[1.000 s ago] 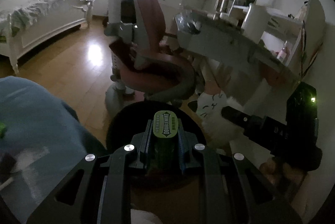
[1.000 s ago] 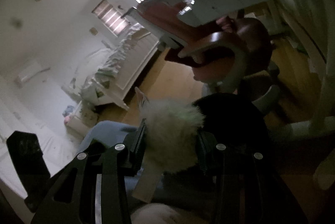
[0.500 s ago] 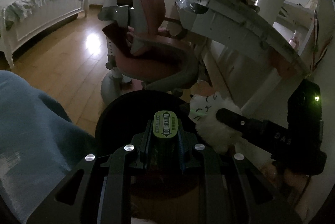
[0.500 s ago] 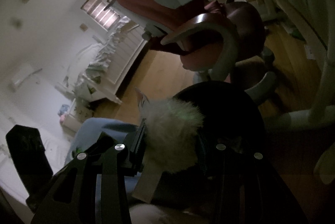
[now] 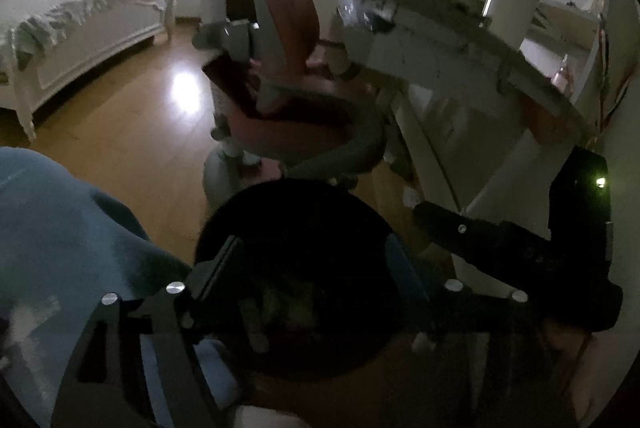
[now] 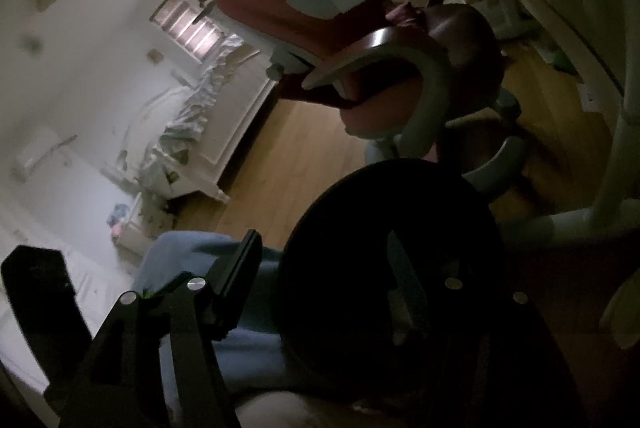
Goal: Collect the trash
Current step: 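Carry both items over the black bin and open both tools, then grasp the green packet with the left tool while the right tool grasps the gold foil wrapper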
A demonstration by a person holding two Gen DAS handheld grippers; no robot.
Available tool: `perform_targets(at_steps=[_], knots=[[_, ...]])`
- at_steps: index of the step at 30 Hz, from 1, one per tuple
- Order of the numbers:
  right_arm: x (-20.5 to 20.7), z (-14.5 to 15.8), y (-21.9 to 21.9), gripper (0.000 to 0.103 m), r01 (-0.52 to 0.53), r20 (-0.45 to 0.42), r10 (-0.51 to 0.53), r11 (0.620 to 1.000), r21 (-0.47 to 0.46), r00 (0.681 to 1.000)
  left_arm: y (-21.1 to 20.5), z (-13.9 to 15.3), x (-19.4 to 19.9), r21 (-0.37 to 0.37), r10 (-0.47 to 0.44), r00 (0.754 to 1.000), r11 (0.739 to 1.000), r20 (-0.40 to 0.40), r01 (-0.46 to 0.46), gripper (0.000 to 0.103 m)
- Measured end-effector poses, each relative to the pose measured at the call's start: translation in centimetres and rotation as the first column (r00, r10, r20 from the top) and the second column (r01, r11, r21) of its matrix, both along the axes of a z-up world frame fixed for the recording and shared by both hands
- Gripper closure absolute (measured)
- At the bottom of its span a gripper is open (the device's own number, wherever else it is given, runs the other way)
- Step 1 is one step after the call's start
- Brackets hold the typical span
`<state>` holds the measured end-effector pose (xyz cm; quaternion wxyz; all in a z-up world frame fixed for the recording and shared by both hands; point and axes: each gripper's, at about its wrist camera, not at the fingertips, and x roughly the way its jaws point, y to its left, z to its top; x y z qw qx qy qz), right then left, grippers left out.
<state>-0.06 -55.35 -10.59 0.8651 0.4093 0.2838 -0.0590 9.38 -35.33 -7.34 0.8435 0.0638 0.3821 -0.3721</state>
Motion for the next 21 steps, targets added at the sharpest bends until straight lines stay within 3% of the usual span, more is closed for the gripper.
perform_targets(at_steps=[3, 11, 14, 18, 21], knots=[[0.0, 0.5, 0.8, 0.037, -0.016, 0.004, 0.016, 1.0, -0.006, 1.0, 1.9, 1.0, -0.6, -0.024, 0.031, 0.999, 0.999, 0.019, -0.031, 0.018], [1.4, 2.6, 4.9, 0.037, -0.13, 0.008, 0.131, 0.99, -0.047, 0.991, 9.2, 3.4, -1.6, -0.082, 0.156, 0.987, 0.985, 0.042, -0.152, 0.016], [2.1, 3.6, 7.5, 0.031, -0.198, 0.014, 0.199, 0.978, -0.064, 0.98, 13.2, 4.0, -1.7, -0.088, 0.223, 0.974, 0.972, 0.042, -0.219, 0.016], [3.3, 5.2, 13.0, 0.031, -0.331, 0.013, 0.334, 0.937, -0.108, 0.942, 19.8, 4.7, -1.9, -0.094, 0.331, 0.942, 0.941, 0.051, -0.326, 0.016], [4.3, 6.2, 18.1, 0.031, -0.449, 0.007, 0.455, 0.882, -0.141, 0.891, 24.8, 4.7, -1.9, -0.086, 0.409, 0.911, 0.911, 0.057, -0.403, 0.016]])
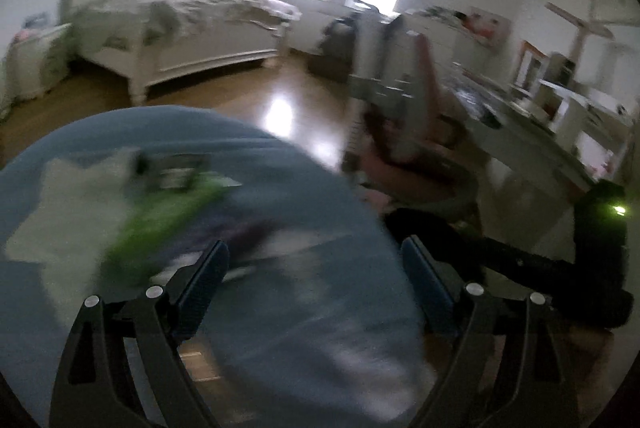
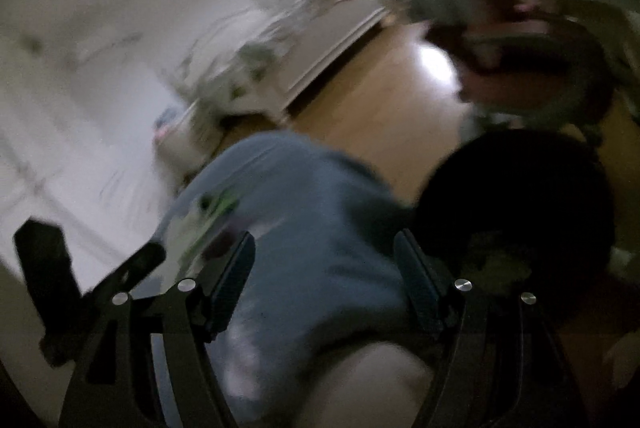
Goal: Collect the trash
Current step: 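Grasp the green packet with the left tool while the right tool grasps the gold foil wrapper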
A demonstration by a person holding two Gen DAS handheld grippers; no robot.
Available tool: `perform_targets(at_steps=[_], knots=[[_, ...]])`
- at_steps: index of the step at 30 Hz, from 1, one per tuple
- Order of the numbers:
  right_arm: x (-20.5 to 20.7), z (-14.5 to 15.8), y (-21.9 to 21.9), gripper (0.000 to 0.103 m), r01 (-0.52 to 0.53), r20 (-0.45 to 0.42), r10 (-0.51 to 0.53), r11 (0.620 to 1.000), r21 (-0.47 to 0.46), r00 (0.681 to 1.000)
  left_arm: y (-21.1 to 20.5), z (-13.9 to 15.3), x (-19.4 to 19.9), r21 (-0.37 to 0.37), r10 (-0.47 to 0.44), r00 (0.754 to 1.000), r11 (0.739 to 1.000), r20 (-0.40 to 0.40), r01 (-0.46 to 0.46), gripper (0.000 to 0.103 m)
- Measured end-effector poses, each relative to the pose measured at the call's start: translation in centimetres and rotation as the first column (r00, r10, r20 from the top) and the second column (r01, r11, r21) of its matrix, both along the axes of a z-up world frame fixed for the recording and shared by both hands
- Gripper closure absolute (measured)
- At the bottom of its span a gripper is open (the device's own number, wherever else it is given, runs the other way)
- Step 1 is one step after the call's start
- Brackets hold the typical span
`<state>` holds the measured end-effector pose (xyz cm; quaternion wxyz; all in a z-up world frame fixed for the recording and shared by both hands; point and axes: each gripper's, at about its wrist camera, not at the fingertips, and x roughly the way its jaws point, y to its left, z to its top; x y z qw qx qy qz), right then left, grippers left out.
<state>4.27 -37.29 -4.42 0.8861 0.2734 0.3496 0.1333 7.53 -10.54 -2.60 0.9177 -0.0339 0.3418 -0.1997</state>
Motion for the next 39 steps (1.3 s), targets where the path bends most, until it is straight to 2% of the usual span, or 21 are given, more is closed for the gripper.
perform_targets(at_steps=[2, 5, 8, 9, 10, 11, 14, 17, 19, 21, 22, 28, 31, 34, 39], knots=[[0.2, 0.3, 1.4, 0.031, -0.033, 0.001, 0.033, 0.999, -0.01, 0.999, 2.9, -0.2, 0.4, 0.004, 0.058, 0.998, 0.998, -0.008, -0.058, 0.016], [1.0, 0.8, 7.4, 0.031, -0.172, -0.005, 0.172, 0.984, -0.056, 0.985, 7.2, -0.3, 0.9, 0.006, 0.126, 0.992, 0.992, -0.029, -0.126, 0.016], [1.7, 0.4, 13.7, 0.031, -0.301, -0.033, 0.299, 0.948, -0.109, 0.954, 10.7, -0.6, 1.4, 0.017, 0.172, 0.984, 0.985, -0.042, -0.171, 0.016], [1.9, 0.2, 15.4, 0.035, -0.33, -0.044, 0.327, 0.936, -0.125, 0.944, 11.1, -0.8, 1.4, 0.025, 0.178, 0.983, 0.984, -0.044, -0.177, 0.016], [2.0, -0.1, 16.5, 0.042, -0.354, -0.055, 0.349, 0.926, -0.135, 0.935, 11.8, -0.9, 1.6, 0.037, 0.178, 0.983, 0.984, -0.048, -0.177, 0.016], [2.4, -0.6, 18.3, 0.044, -0.39, -0.079, 0.382, 0.908, -0.151, 0.921, 12.0, -1.0, 1.8, 0.045, 0.175, 0.983, 0.984, -0.049, -0.173, 0.016], [2.8, -1.4, 21.1, 0.048, -0.425, -0.111, 0.41, 0.882, -0.206, 0.905, 11.8, -1.4, 2.4, 0.084, 0.148, 0.988, 0.986, -0.051, -0.144, 0.016], [3.6, -2.1, 23.2, 0.063, -0.438, -0.147, 0.413, 0.852, -0.287, 0.899, 10.8, -1.9, 3.4, 0.136, 0.094, 0.994, 0.987, -0.06, -0.085, 0.016], [3.6, -2.4, 22.8, 0.079, -0.432, -0.144, 0.407, 0.845, -0.315, 0.902, 9.8, -2.3, 4.5, 0.167, 0.051, 0.996, 0.985, -0.076, -0.038, 0.016], [4.0, -2.7, 22.0, 0.088, -0.429, -0.147, 0.403, 0.852, -0.3, 0.903, 8.6, -2.9, 6.0, 0.192, 0.019, 0.995, 0.981, -0.093, -0.001, 0.017], [4.2, -2.8, 21.6, 0.089, -0.426, -0.145, 0.4, 0.858, -0.288, 0.905, 8.1, -3.2, 6.7, 0.201, 0.007, 0.995, 0.98, -0.101, 0.013, 0.022], [4.7, -2.9, 18.4, 0.09, -0.396, -0.129, 0.376, 0.892, -0.216, 0.918, 6.1, -5.1, 11.4, 0.285, -0.016, 0.984, 0.956, -0.177, 0.067, 0.046], [4.9, -3.4, 17.7, 0.09, -0.398, -0.137, 0.377, 0.896, -0.194, 0.916, 5.9, -5.5, 12.1, 0.296, -0.028, 0.982, 0.951, -0.189, 0.084, 0.047], [4.8, -3.2, 17.9, 0.09, -0.402, -0.136, 0.382, 0.896, -0.189, 0.914, 5.3, -5.4, 11.5, 0.295, -0.086, 0.976, 0.945, -0.201, 0.144, 0.047], [5.1, -3.3, 18.5, 0.09, -0.407, -0.14, 0.386, 0.893, -0.193, 0.912, 5.5, -5.6, 10.5, 0.295, -0.109, 0.976, 0.942, -0.189, 0.162, 0.047]])
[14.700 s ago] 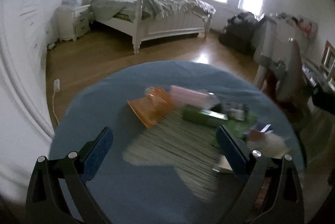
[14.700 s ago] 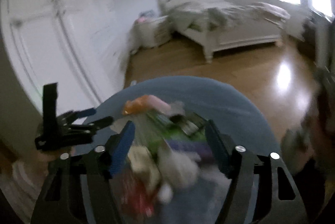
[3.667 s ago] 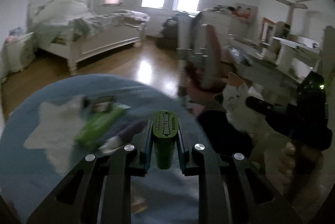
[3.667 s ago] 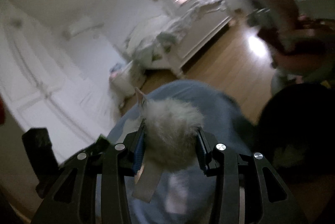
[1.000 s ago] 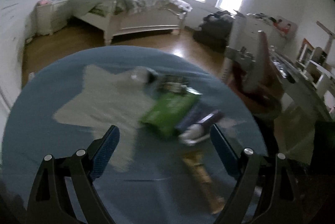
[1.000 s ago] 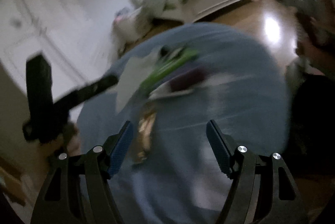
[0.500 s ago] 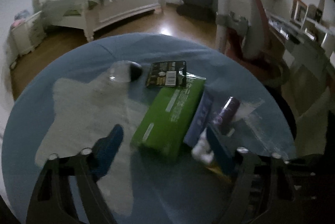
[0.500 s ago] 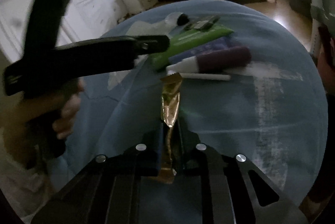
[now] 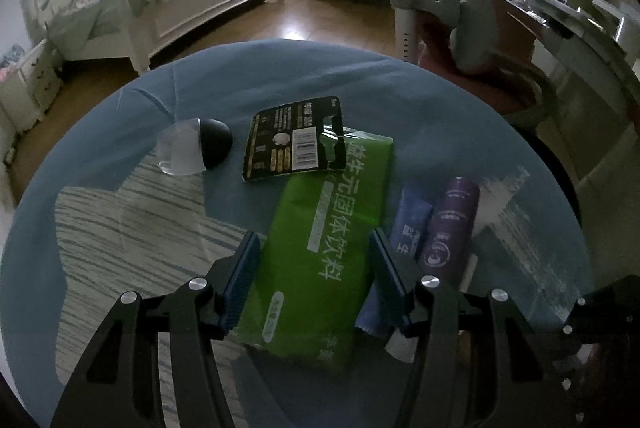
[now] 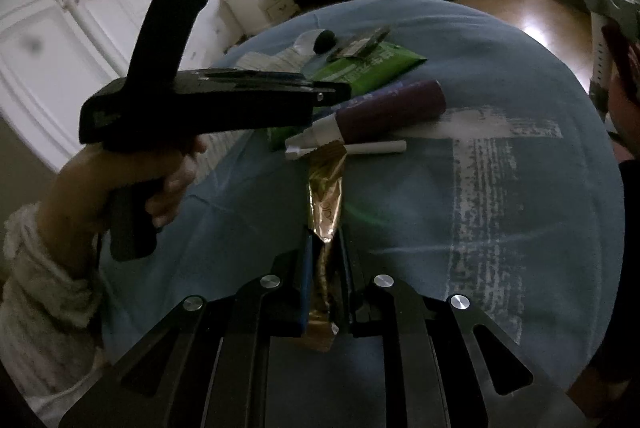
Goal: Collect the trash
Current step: 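Grasp the green packet with the left tool while the right tool grasps the gold foil wrapper, then carry both items over the black bin and open both tools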
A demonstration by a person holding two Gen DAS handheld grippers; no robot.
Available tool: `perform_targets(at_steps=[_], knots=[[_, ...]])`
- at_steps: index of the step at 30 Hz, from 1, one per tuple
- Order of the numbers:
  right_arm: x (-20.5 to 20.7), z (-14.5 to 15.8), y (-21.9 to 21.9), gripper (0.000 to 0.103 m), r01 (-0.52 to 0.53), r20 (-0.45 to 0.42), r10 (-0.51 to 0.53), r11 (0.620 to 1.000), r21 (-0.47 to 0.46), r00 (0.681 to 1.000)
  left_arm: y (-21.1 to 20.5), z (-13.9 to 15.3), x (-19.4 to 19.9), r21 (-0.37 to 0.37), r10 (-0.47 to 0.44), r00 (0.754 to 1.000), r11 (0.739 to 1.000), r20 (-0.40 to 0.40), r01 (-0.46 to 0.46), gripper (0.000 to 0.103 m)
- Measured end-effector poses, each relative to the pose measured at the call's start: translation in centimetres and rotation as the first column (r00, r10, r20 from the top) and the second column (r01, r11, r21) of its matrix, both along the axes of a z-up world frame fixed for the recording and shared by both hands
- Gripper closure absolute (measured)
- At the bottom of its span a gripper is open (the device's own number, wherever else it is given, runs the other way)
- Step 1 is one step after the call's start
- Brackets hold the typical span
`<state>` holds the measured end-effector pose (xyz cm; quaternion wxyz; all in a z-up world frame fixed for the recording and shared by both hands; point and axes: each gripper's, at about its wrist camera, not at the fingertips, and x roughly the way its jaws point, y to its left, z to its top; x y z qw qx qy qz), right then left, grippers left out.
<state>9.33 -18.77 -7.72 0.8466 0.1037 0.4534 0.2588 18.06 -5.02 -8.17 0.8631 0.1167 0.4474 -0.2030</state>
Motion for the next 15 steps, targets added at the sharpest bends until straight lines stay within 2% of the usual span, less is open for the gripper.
perform_targets(at_steps=[2, 4, 6, 7, 9, 13, 15], knots=[[0.1, 0.0, 0.1, 0.09, 0.003, -0.002, -0.003, 1.0, 0.004, 1.0, 0.1, -0.1, 0.0, -0.001, -0.003, 1.0, 1.0, 0.0, 0.003, 0.051], [-0.1, 0.1, 0.1, 0.09, 0.004, -0.001, -0.004, 1.0, 0.005, 1.0, 0.2, -0.1, -0.5, 0.013, -0.009, 1.0, 1.0, 0.016, 0.008, 0.07], [0.1, 0.0, 0.2, 0.09, 0.008, -0.001, -0.008, 1.0, 0.006, 1.0, 0.2, 0.0, -0.8, 0.0, -0.014, 1.0, 1.0, 0.011, 0.014, 0.085], [0.1, 0.0, 0.2, 0.09, 0.01, -0.002, -0.01, 1.0, 0.008, 1.0, 0.2, 0.1, -1.2, -0.004, -0.014, 1.0, 1.0, 0.016, 0.014, 0.089], [0.4, -0.1, 0.0, 0.09, 0.02, -0.003, -0.02, 1.0, 0.012, 1.0, 0.5, 0.3, -2.2, -0.023, -0.011, 1.0, 1.0, 0.025, 0.011, 0.093], [-0.3, -0.1, -1.1, 0.09, 0.048, -0.009, -0.048, 0.997, 0.064, 0.999, 1.6, 1.3, -4.3, -0.069, 0.021, 0.999, 0.997, 0.042, -0.018, 0.094], [-0.8, 0.2, -1.4, 0.09, 0.054, 0.002, -0.054, 0.996, 0.065, 0.999, 2.9, 2.6, -6.1, -0.149, 0.054, 0.997, 0.988, 0.052, -0.046, 0.094]])
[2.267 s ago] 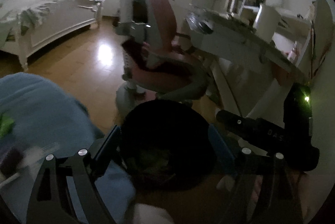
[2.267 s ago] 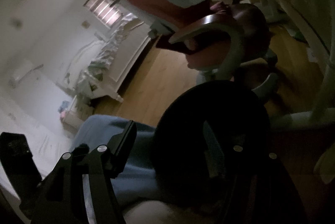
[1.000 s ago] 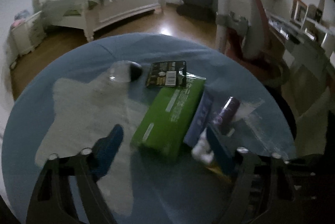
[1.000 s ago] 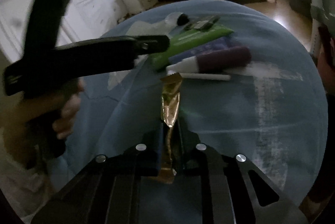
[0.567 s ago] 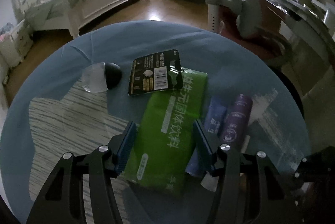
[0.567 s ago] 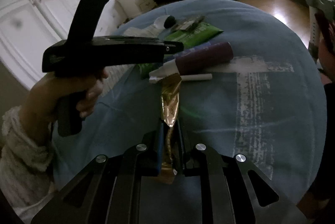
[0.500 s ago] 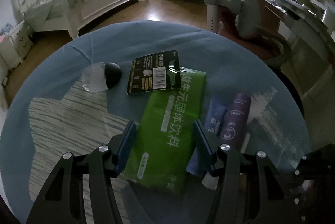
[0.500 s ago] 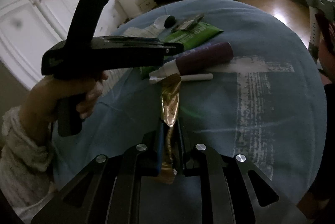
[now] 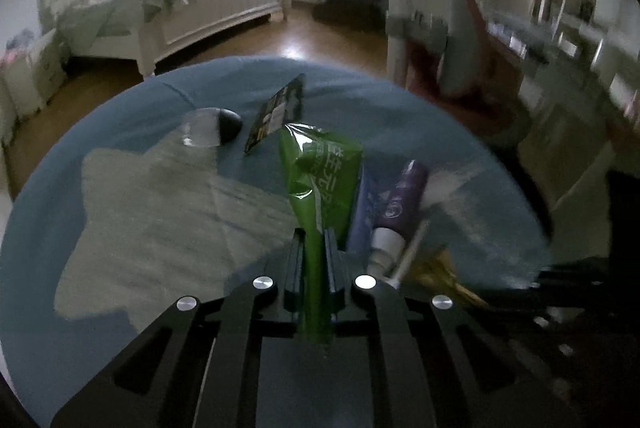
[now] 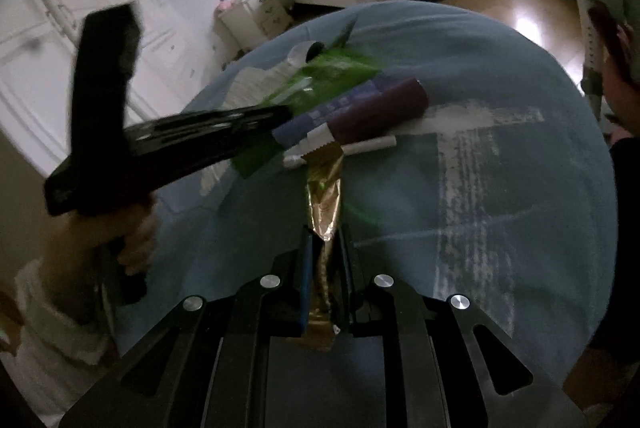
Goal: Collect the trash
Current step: 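Carry both items over the black bin and open both tools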
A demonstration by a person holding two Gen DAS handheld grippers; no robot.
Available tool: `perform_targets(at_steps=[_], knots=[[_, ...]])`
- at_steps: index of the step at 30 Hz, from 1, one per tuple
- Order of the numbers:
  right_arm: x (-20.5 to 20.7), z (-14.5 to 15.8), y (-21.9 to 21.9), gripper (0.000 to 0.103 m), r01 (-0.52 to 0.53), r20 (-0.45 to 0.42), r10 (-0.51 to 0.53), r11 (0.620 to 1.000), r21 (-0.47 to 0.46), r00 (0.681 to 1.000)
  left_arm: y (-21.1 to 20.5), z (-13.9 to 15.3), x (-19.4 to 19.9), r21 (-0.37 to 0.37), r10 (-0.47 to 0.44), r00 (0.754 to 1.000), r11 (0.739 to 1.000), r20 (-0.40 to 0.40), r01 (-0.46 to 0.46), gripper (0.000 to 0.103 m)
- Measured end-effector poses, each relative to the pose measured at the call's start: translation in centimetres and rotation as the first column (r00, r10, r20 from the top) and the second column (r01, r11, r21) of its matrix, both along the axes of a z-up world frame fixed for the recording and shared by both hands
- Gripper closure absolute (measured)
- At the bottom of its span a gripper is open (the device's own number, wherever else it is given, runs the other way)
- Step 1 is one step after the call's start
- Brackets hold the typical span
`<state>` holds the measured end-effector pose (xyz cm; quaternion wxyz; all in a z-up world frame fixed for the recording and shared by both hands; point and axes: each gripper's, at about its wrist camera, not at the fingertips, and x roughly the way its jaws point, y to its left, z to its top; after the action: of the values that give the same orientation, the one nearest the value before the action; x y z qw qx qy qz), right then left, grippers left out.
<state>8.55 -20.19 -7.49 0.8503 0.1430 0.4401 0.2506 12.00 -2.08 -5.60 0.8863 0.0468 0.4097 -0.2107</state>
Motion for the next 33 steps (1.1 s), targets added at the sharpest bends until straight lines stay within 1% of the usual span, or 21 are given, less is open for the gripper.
perform_targets(at_steps=[2, 5, 7, 10, 12, 15, 18, 21, 23, 26, 27, 29, 31, 33], knots=[[-0.5, 0.4, -0.5, 0.09, 0.007, 0.014, -0.007, 1.0, 0.01, 1.0, 0.9, 1.1, -1.5, -0.034, 0.034, 0.999, 0.999, 0.026, -0.033, 0.094], [-1.2, 1.6, -1.5, 0.09, 0.03, 0.046, -0.031, 0.999, 0.032, 0.998, 2.5, 2.7, -4.0, -0.106, 0.096, 0.994, 0.99, 0.058, -0.09, 0.094], [-1.6, 2.7, -2.7, 0.09, 0.054, 0.075, -0.059, 0.996, 0.064, 0.995, 2.6, 3.6, -5.0, -0.122, 0.121, 0.99, 0.986, 0.079, -0.111, 0.094], [-2.2, 4.1, -4.4, 0.09, 0.095, 0.117, -0.107, 0.991, 0.099, 0.987, 1.7, 4.5, -6.1, -0.139, 0.122, 0.987, 0.984, 0.1, -0.108, 0.094], [-2.5, 5.0, -6.0, 0.09, 0.132, 0.139, -0.149, 0.983, 0.125, 0.979, 0.7, 5.0, -6.4, -0.142, 0.104, 0.989, 0.986, 0.108, -0.088, 0.094], [-3.1, 5.8, -9.1, 0.09, 0.203, 0.162, -0.229, 0.965, 0.164, 0.96, -2.3, 5.5, -6.1, -0.159, 0.057, 0.992, 0.986, 0.114, -0.038, 0.094], [-4.2, 6.3, -13.1, 0.09, 0.286, 0.171, -0.319, 0.939, 0.193, 0.932, -6.8, 5.6, -5.6, -0.168, -0.015, 0.993, 0.985, 0.116, 0.035, 0.093], [-5.4, 6.2, -17.5, 0.09, 0.377, 0.172, -0.414, 0.902, 0.212, 0.894, -10.8, 5.4, -5.0, -0.174, -0.077, 0.99, 0.98, 0.116, 0.096, 0.093], [-6.3, 6.0, -20.0, 0.089, 0.424, 0.165, -0.462, 0.878, 0.223, 0.871, -14.3, 5.1, -4.6, -0.182, -0.134, 0.985, 0.971, 0.112, 0.153, 0.093], [-7.6, 5.2, -24.7, 0.089, 0.506, 0.141, -0.545, 0.829, 0.238, 0.827, -18.6, 4.5, -4.2, -0.193, -0.201, 0.975, 0.957, 0.095, 0.216, 0.093], [-7.7, 4.8, -25.6, 0.089, 0.522, 0.133, -0.562, 0.817, 0.243, 0.817, -20.5, 4.2, -3.9, -0.193, -0.228, 0.97, 0.951, 0.088, 0.241, 0.093], [-8.3, 3.9, -28.0, 0.089, 0.563, 0.115, -0.601, 0.789, 0.249, 0.791, -22.8, 3.8, -3.7, -0.192, -0.264, 0.961, 0.942, 0.081, 0.275, 0.093], [-8.6, 3.0, -29.7, 0.089, 0.59, 0.097, -0.627, 0.766, 0.255, 0.773, -25.5, 3.0, -3.2, -0.182, -0.299, 0.952, 0.934, 0.067, 0.306, 0.093], [-8.6, 2.0, -31.1, 0.089, 0.612, 0.079, -0.648, 0.748, 0.257, 0.758, -27.2, 2.4, -3.0, -0.179, -0.32, 0.946, 0.929, 0.055, 0.325, 0.093]])
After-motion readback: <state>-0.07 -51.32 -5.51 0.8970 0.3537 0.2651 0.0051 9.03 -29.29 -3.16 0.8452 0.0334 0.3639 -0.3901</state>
